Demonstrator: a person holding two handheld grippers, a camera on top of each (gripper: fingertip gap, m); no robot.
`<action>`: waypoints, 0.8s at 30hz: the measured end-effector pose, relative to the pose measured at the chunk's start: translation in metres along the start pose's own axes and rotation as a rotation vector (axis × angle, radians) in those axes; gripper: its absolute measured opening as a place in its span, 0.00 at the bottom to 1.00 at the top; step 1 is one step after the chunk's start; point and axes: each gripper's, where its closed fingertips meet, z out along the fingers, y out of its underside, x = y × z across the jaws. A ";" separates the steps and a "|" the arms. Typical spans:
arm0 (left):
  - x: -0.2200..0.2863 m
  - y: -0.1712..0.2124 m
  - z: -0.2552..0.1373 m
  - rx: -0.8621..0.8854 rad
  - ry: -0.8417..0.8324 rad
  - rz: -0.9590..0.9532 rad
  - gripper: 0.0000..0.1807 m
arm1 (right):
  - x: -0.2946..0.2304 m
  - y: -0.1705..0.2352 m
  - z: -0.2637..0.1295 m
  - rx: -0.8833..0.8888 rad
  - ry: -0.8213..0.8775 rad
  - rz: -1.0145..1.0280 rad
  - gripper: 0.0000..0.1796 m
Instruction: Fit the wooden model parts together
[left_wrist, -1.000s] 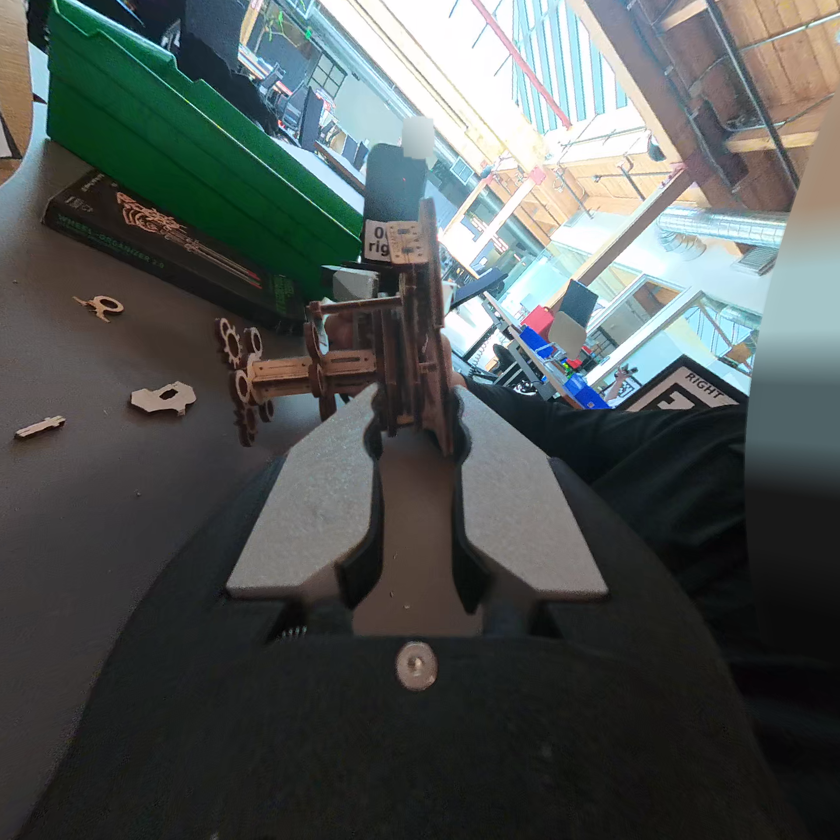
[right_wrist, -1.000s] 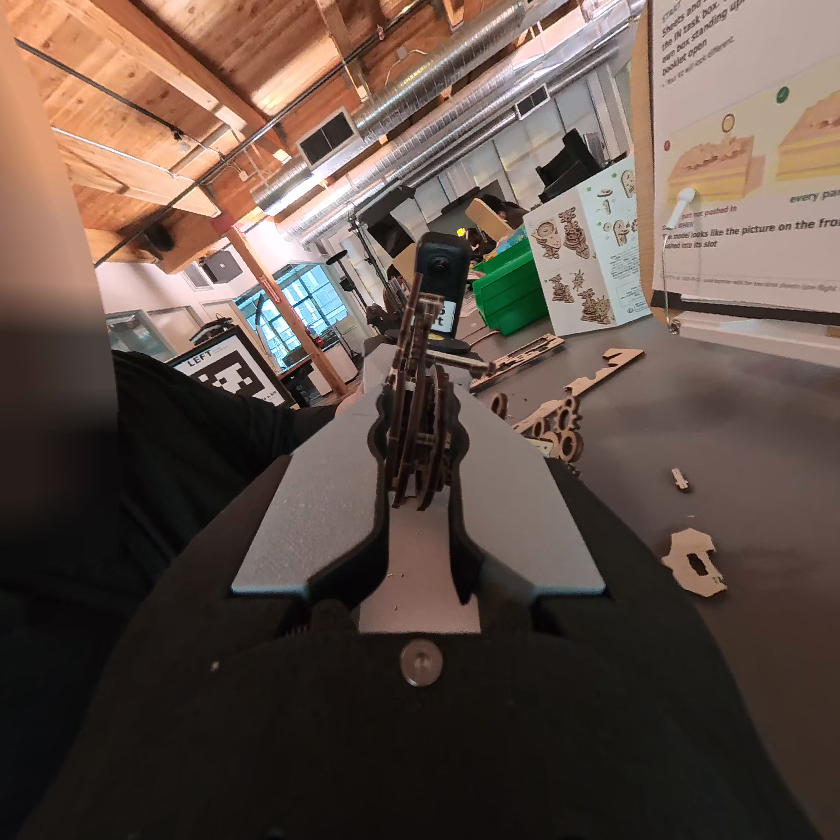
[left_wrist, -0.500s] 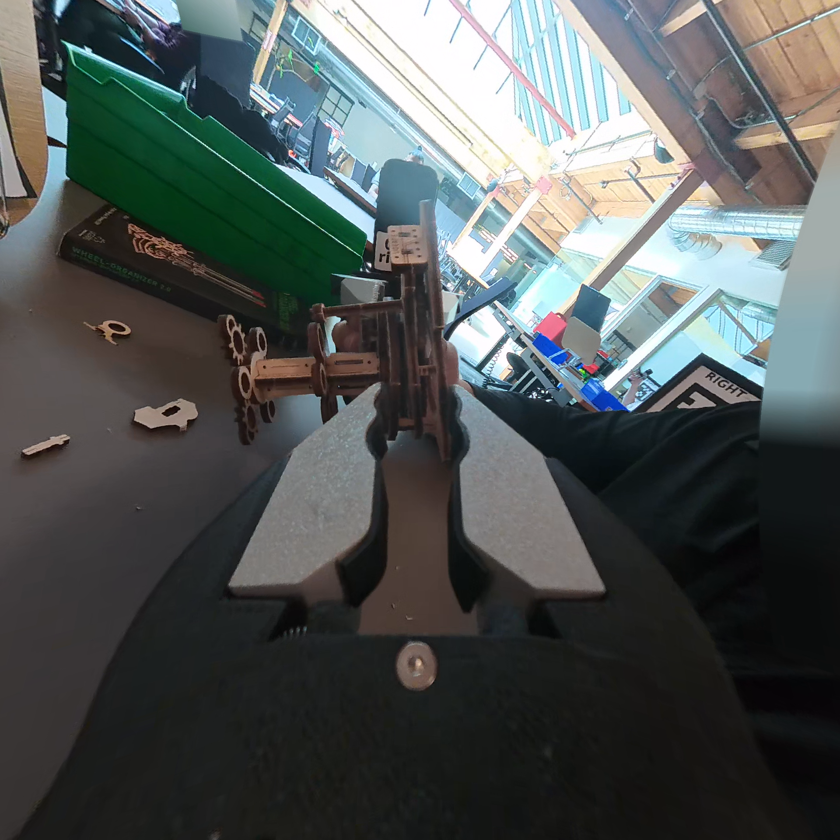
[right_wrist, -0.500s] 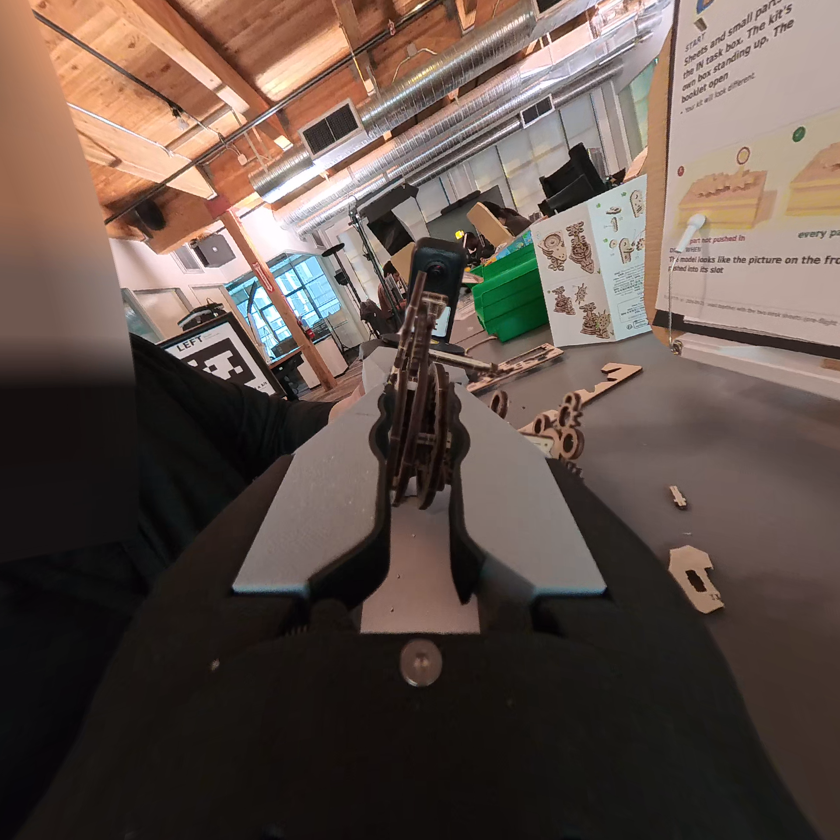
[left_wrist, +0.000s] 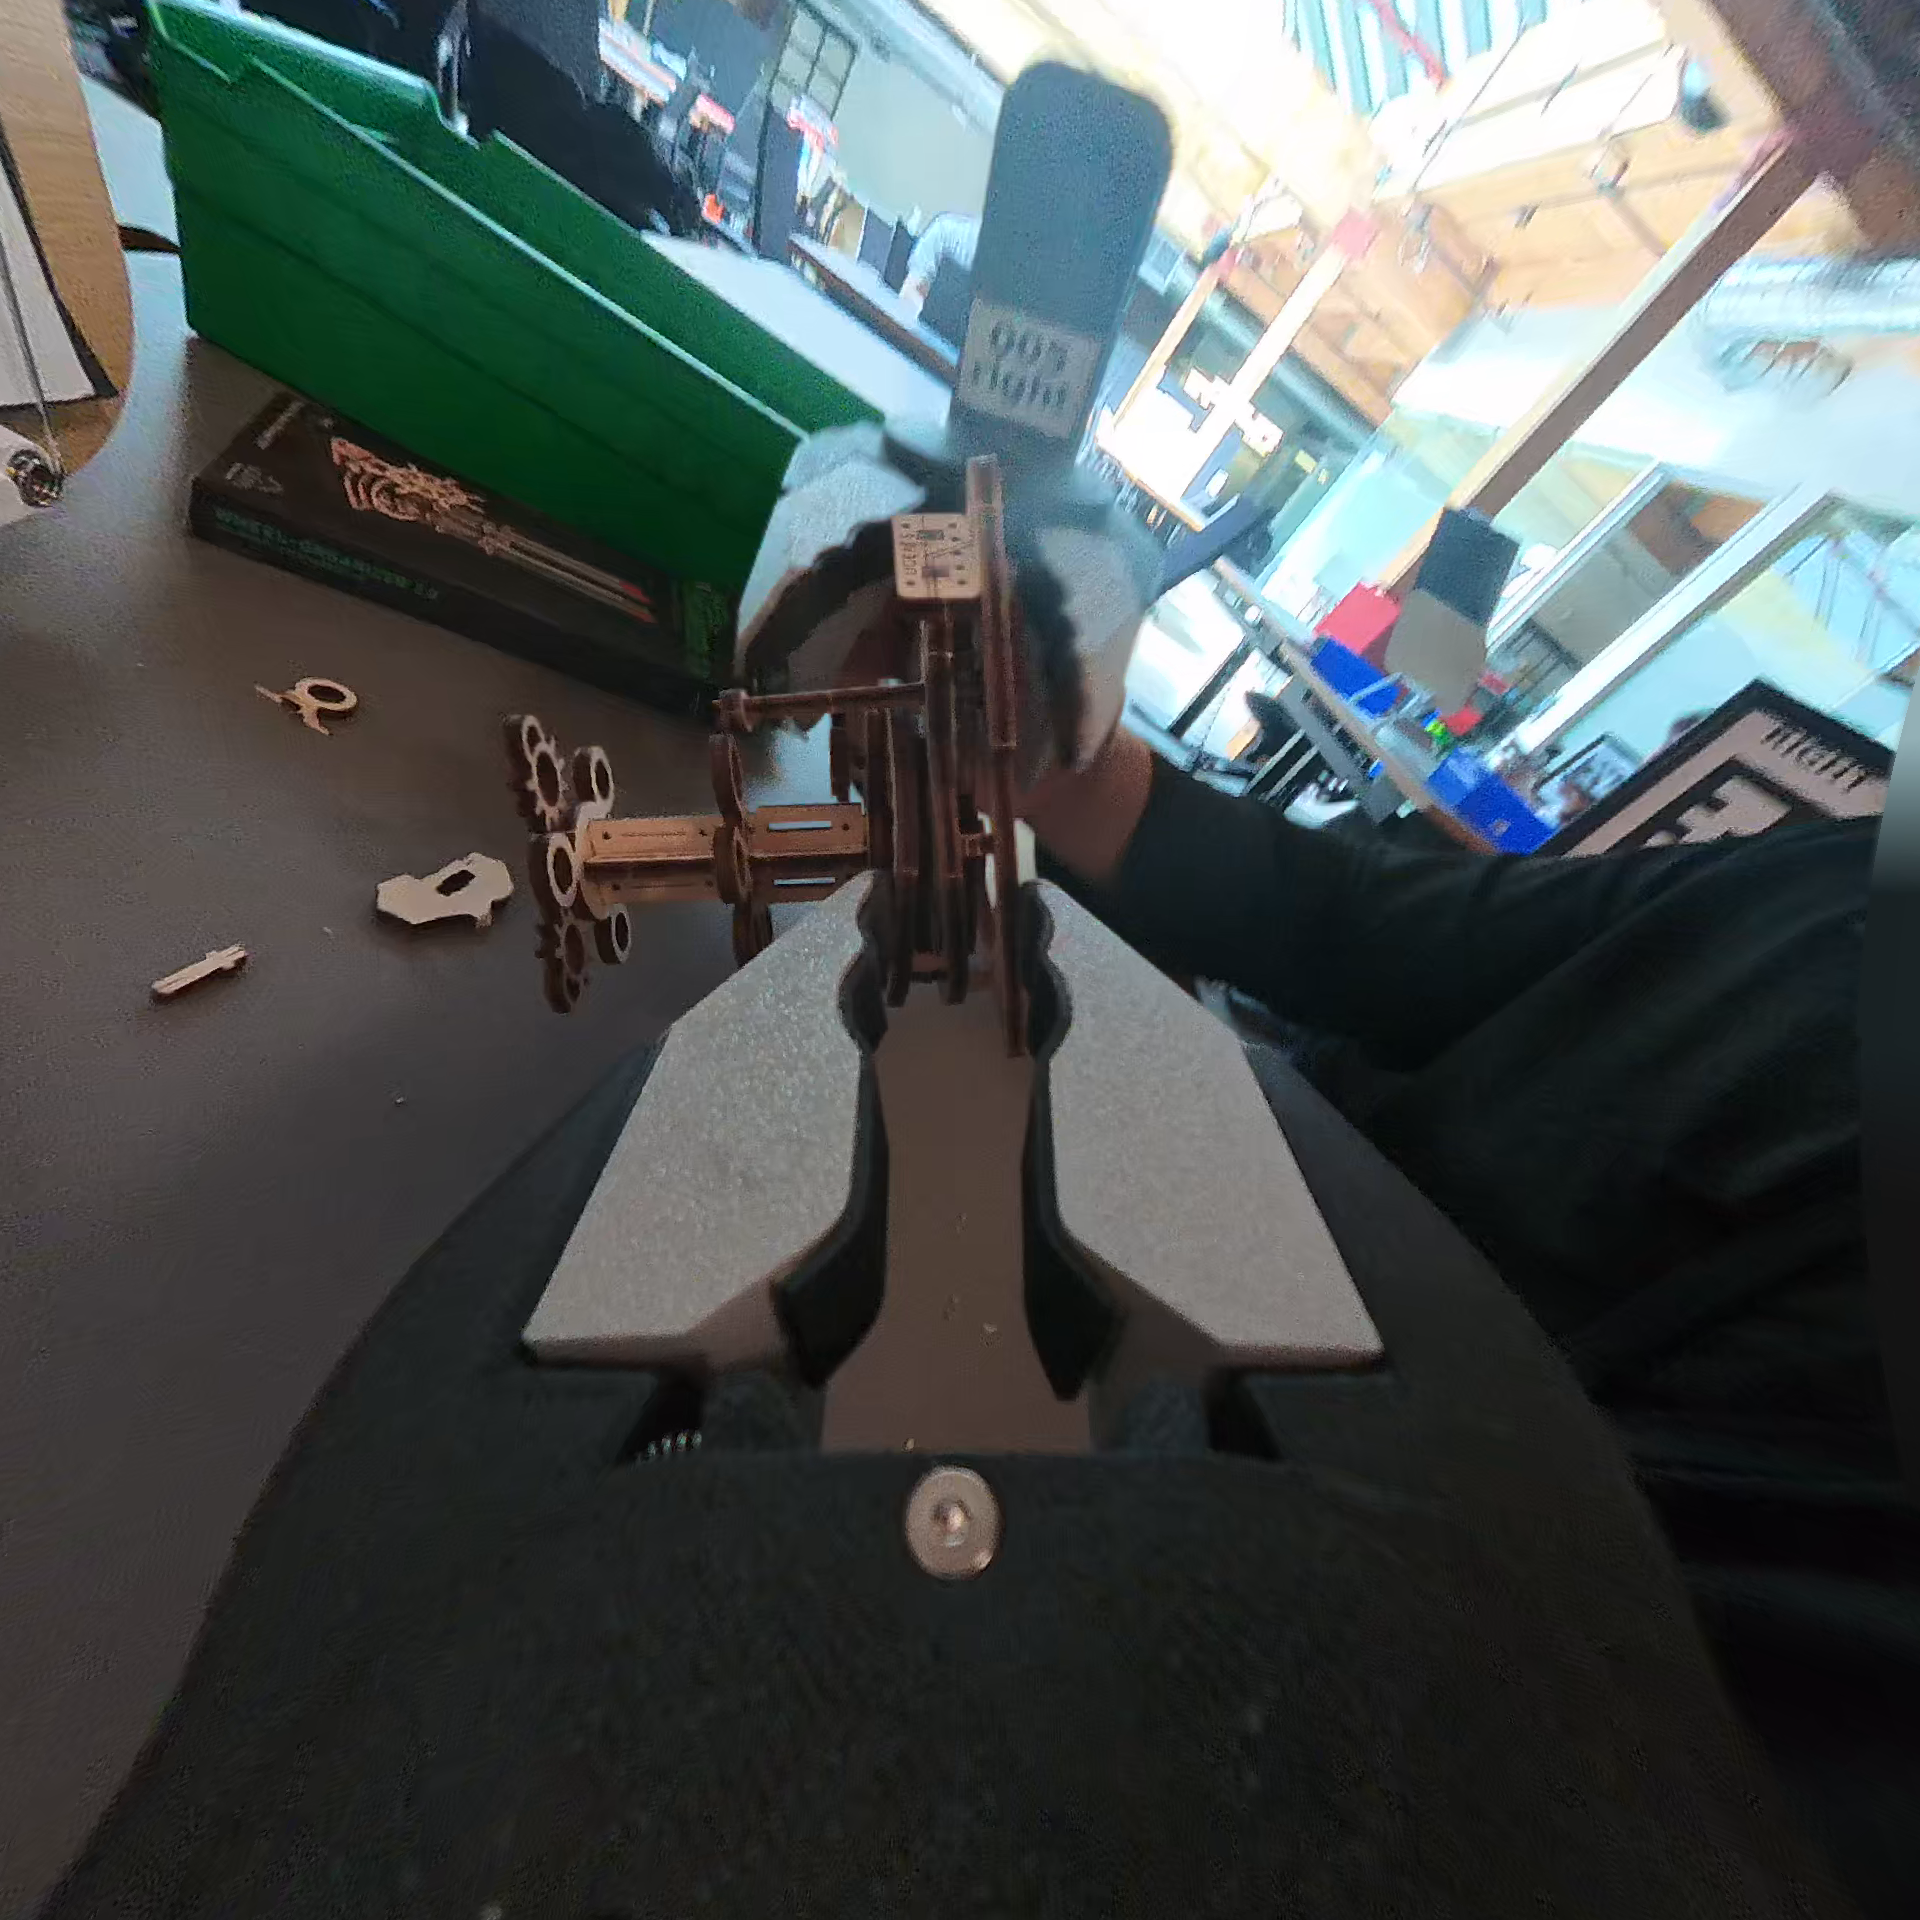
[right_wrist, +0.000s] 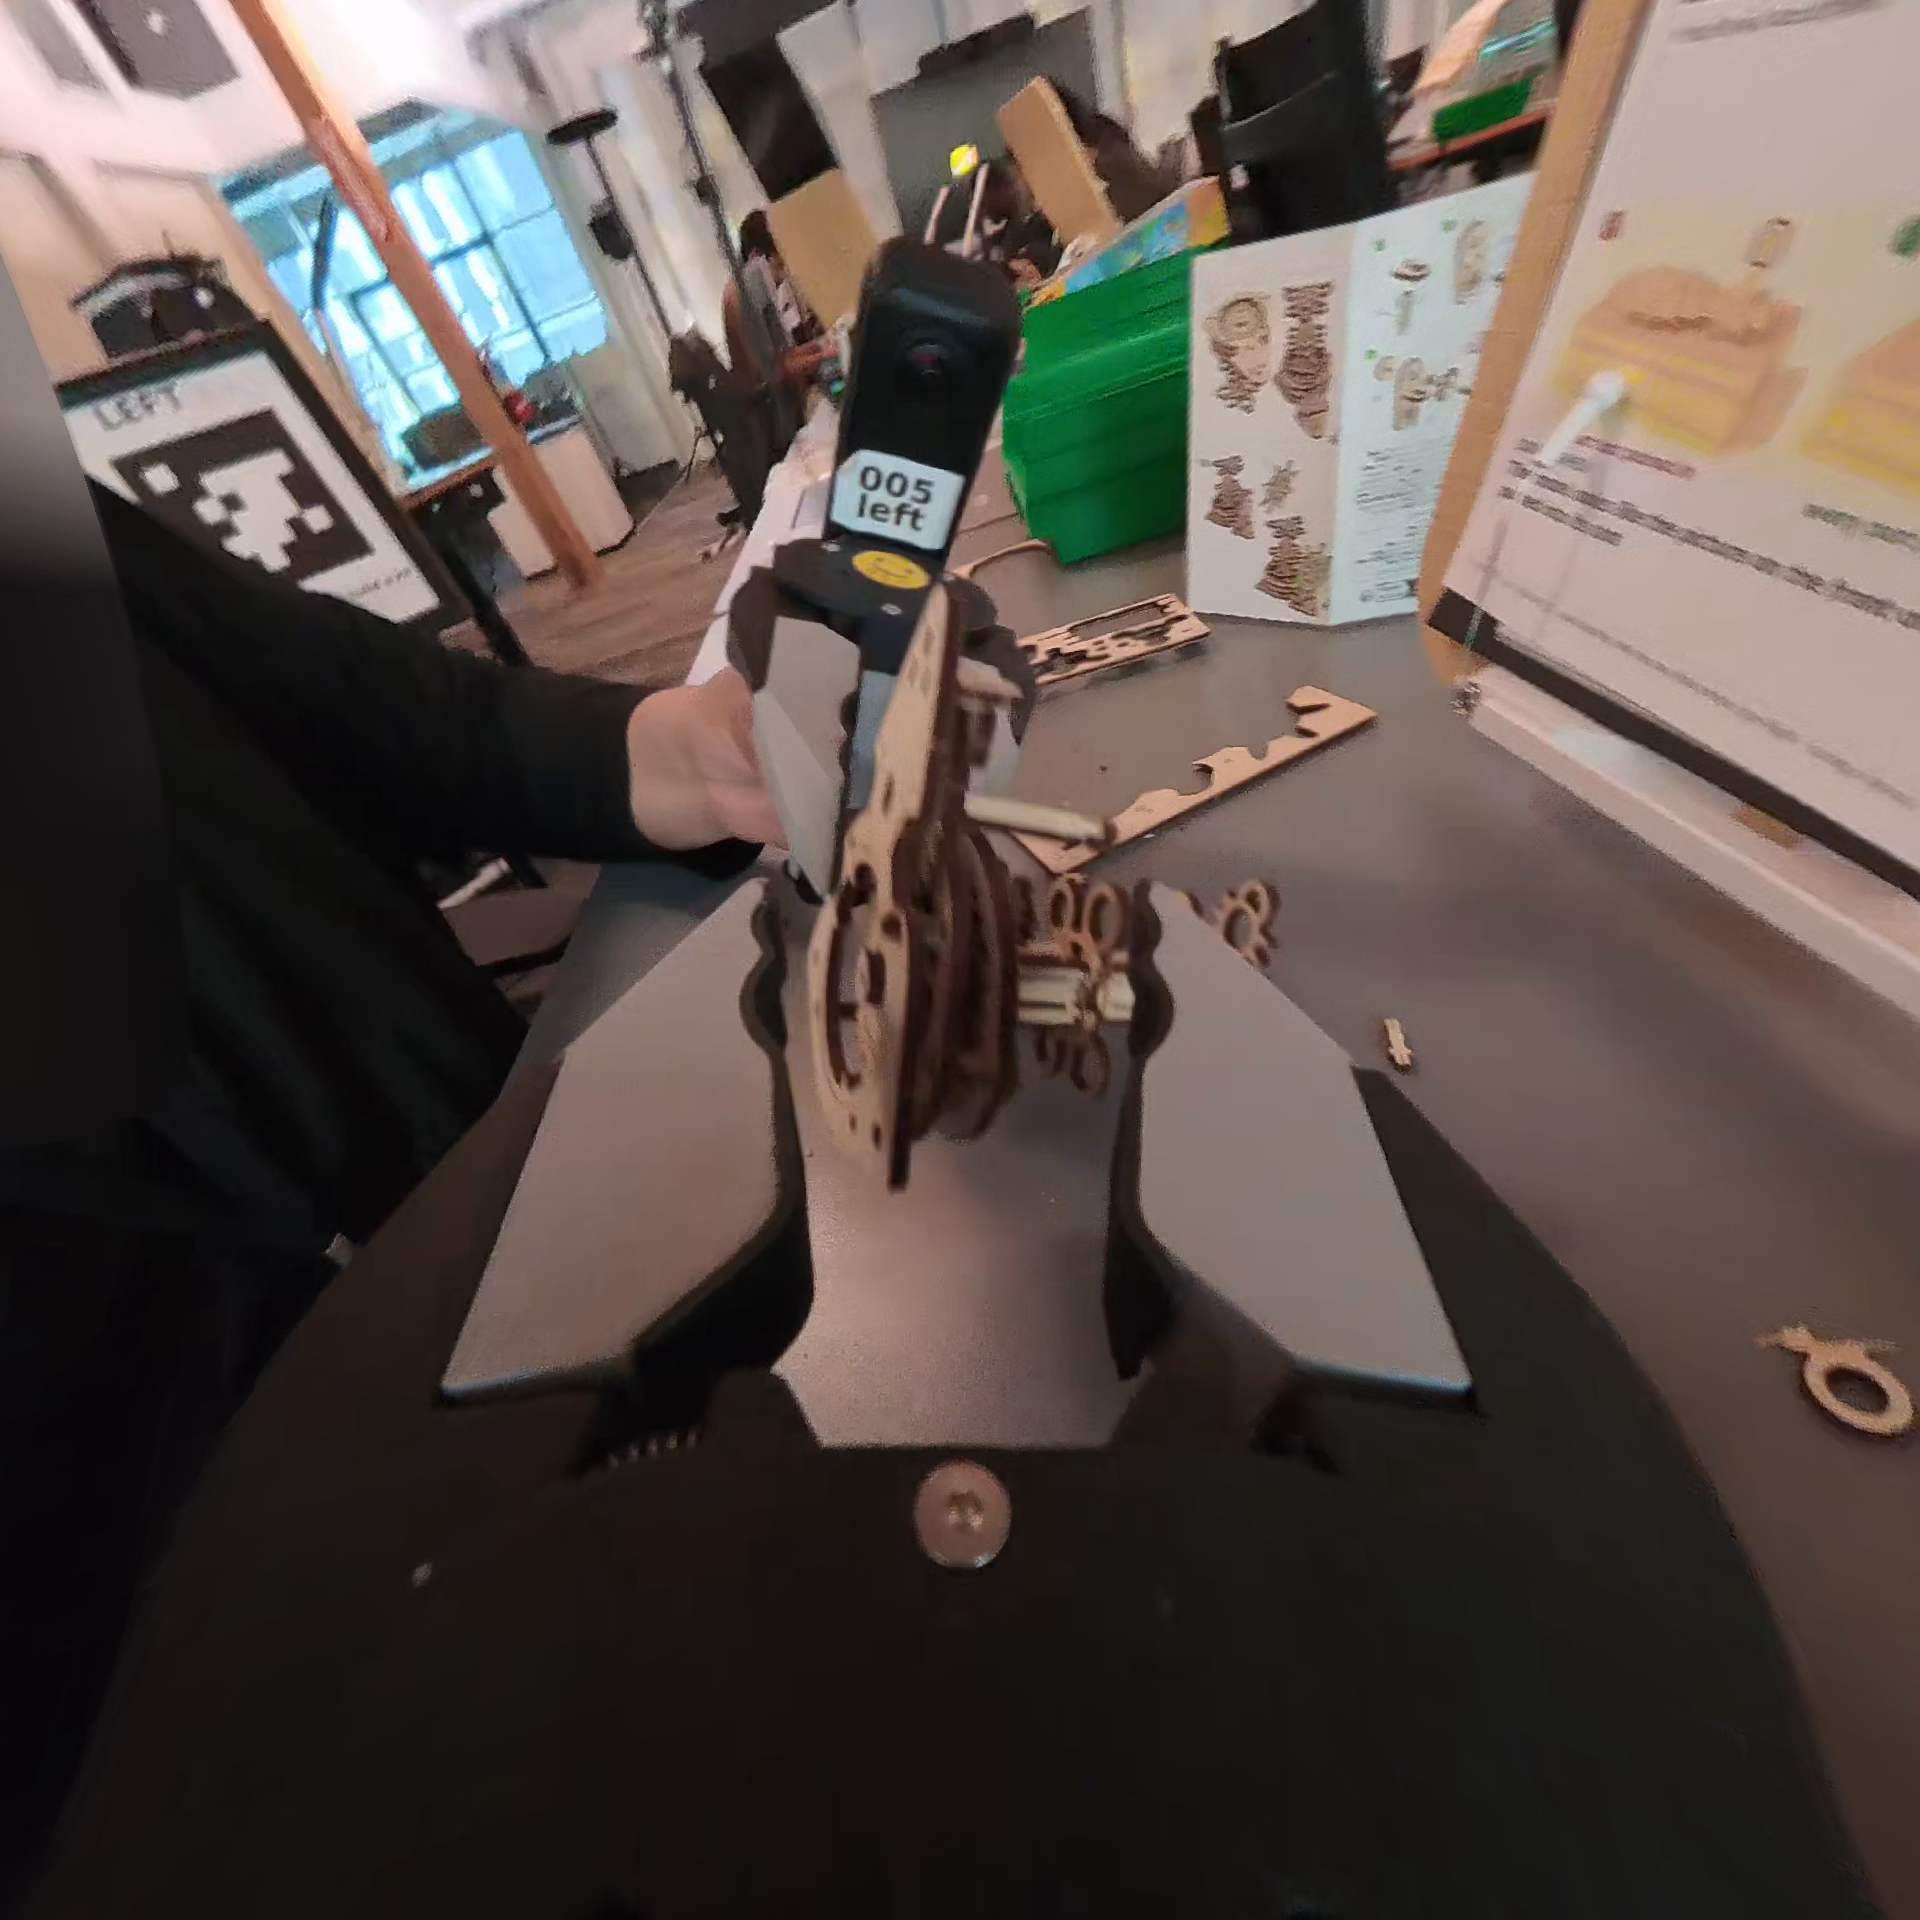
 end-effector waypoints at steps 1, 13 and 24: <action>-0.001 0.004 0.002 -0.030 -0.019 0.024 0.12 | -0.003 -0.002 0.003 -0.014 -0.014 -0.013 0.38; 0.001 0.012 0.007 -0.146 -0.162 0.254 0.12 | -0.010 0.017 0.019 -0.150 -0.086 0.018 0.20; 0.001 0.019 0.006 -0.156 -0.120 0.209 0.11 | -0.012 0.020 0.024 -0.122 -0.096 0.042 0.18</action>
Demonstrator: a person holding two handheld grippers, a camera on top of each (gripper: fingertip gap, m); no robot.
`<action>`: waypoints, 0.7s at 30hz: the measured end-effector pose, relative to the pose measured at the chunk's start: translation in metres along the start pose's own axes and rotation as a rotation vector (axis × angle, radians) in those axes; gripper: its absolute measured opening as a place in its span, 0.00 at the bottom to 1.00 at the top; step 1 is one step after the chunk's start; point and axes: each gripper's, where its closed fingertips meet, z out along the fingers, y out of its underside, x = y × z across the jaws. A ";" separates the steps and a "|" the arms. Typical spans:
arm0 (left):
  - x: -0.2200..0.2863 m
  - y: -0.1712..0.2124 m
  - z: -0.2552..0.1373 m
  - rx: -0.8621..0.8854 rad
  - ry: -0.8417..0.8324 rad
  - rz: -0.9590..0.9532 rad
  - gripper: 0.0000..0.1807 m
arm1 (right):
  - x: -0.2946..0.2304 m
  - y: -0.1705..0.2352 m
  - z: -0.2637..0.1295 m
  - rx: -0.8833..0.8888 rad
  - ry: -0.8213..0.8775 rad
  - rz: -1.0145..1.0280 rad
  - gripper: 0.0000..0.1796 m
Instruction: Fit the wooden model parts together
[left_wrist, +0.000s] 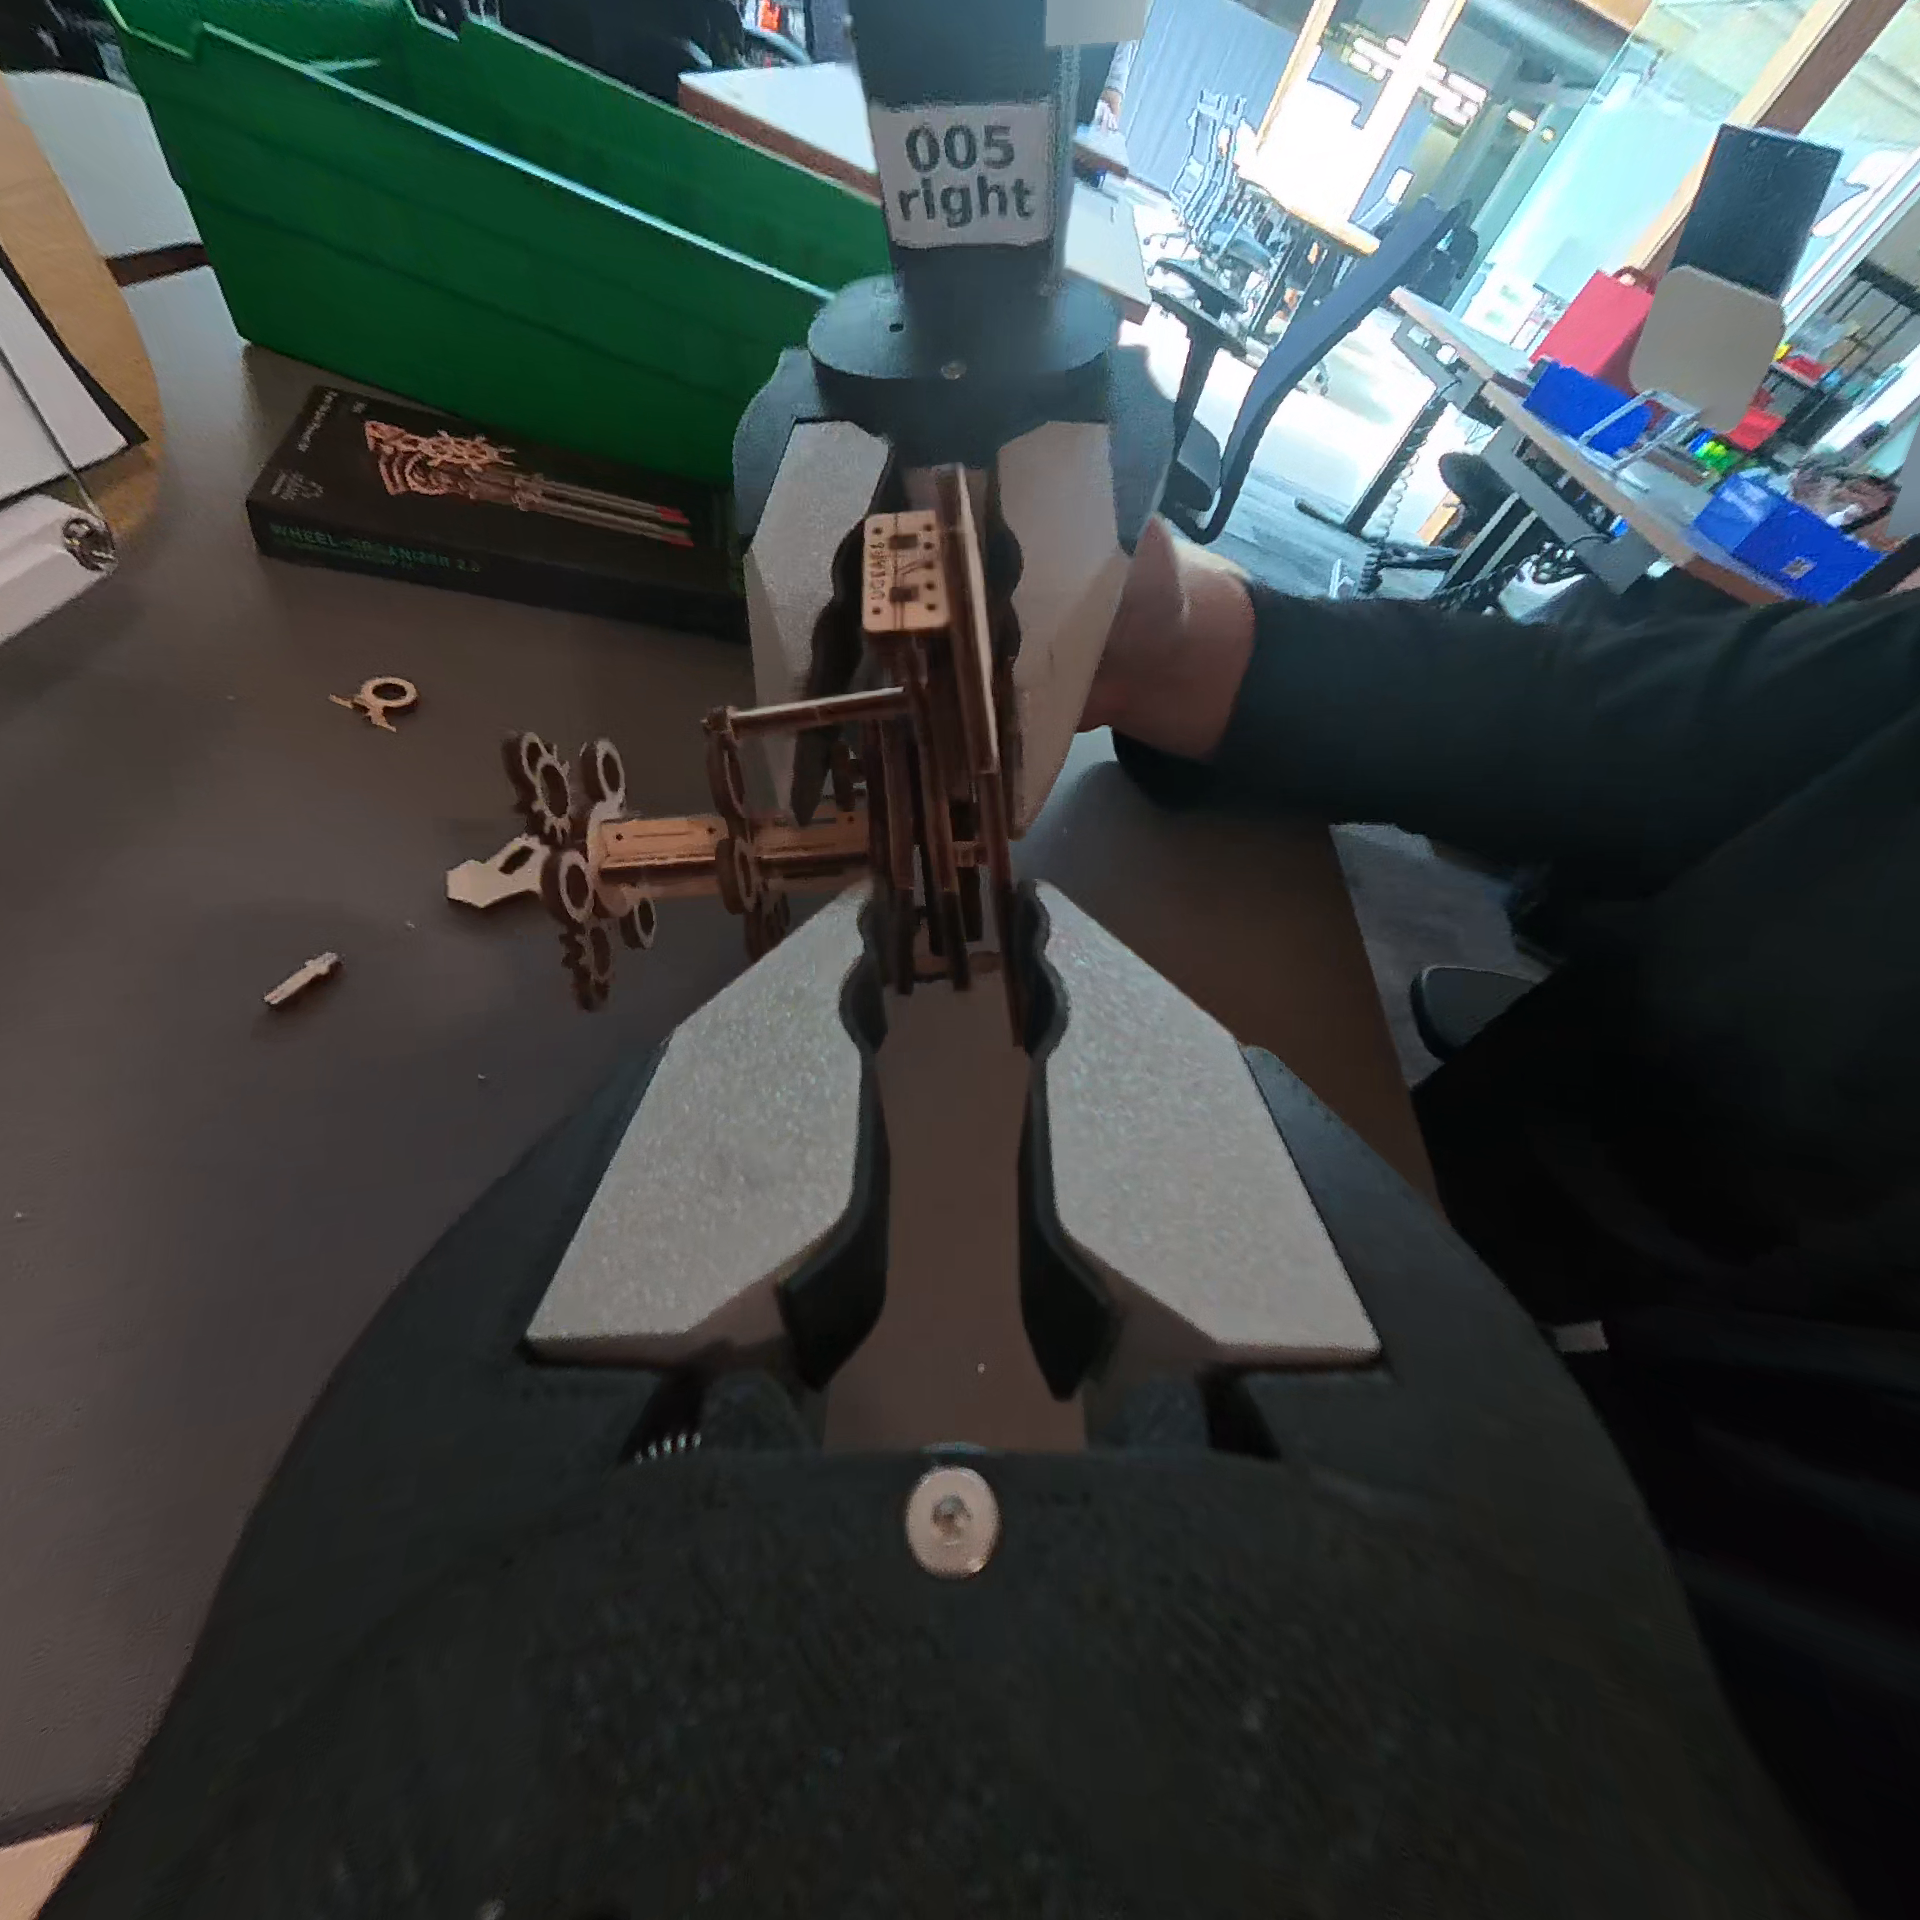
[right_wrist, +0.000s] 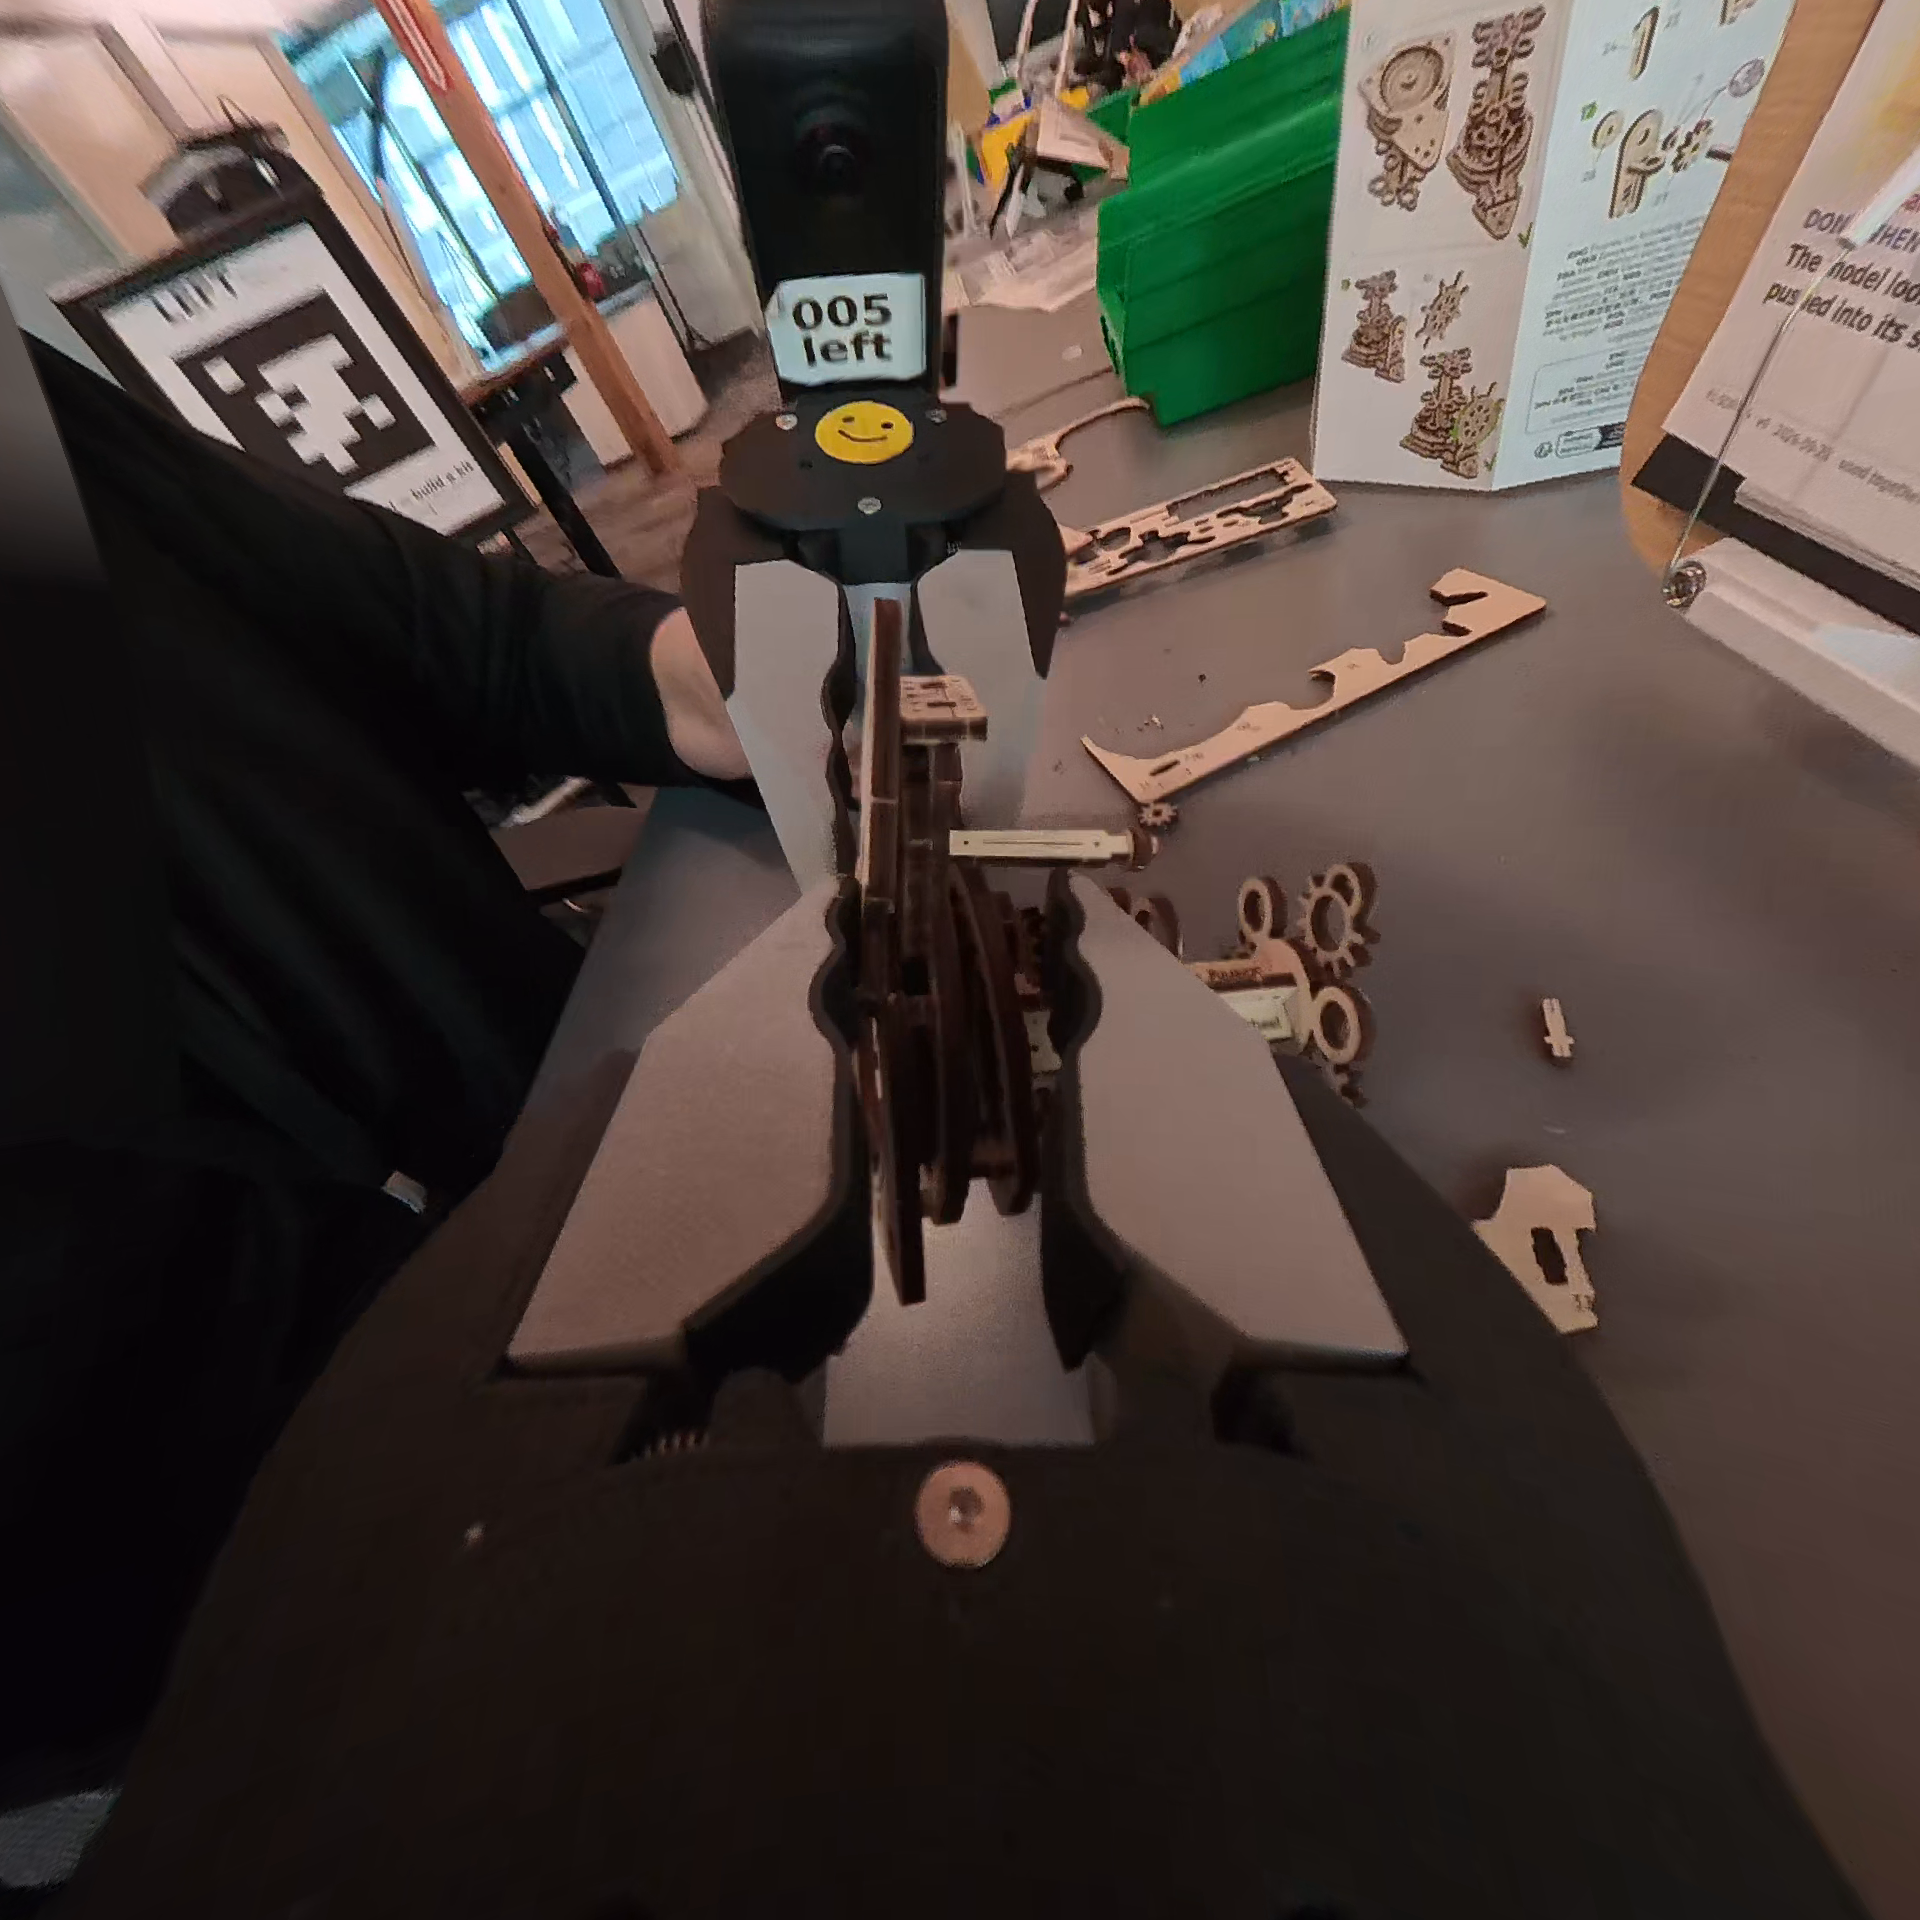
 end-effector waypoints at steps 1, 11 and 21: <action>0.000 0.003 0.001 -0.013 -0.003 0.008 0.11 | 0.000 0.002 0.001 -0.019 0.013 -0.014 0.17; -0.001 0.007 0.005 -0.038 -0.023 0.043 0.10 | 0.002 0.007 0.000 -0.014 0.035 -0.050 0.17; -0.004 0.012 0.005 -0.064 -0.045 0.047 0.11 | 0.003 0.011 0.002 -0.028 0.030 -0.003 0.18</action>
